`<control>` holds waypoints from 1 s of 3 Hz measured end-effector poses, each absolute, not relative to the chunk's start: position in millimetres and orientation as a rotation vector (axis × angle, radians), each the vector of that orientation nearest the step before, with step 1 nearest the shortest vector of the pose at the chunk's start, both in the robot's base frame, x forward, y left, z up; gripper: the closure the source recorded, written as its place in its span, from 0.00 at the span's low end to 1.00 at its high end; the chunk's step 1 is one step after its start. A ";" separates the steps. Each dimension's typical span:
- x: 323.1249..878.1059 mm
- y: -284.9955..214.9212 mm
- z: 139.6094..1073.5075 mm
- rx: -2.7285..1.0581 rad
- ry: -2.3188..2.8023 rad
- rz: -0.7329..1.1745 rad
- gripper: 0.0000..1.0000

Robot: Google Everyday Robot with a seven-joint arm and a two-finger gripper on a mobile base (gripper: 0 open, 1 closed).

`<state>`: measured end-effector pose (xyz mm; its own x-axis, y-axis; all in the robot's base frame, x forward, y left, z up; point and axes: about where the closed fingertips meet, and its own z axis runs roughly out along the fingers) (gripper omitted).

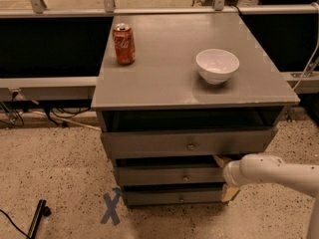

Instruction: Open middle drawer

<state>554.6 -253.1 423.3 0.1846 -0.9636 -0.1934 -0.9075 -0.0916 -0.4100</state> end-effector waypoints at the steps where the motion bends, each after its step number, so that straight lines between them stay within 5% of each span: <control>1: 570.2 -262.9 416.6 -2.021 1.769 -0.207 0.00; 3: 570.4 -274.7 400.4 -1.986 1.797 -0.145 0.35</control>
Offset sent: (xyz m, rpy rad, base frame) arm 0.0233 -0.0330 -0.0283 -0.0411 0.0066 -0.0615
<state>570.4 -274.7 400.4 0.1434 -0.9647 -0.2210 -0.9168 -0.0454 -0.3969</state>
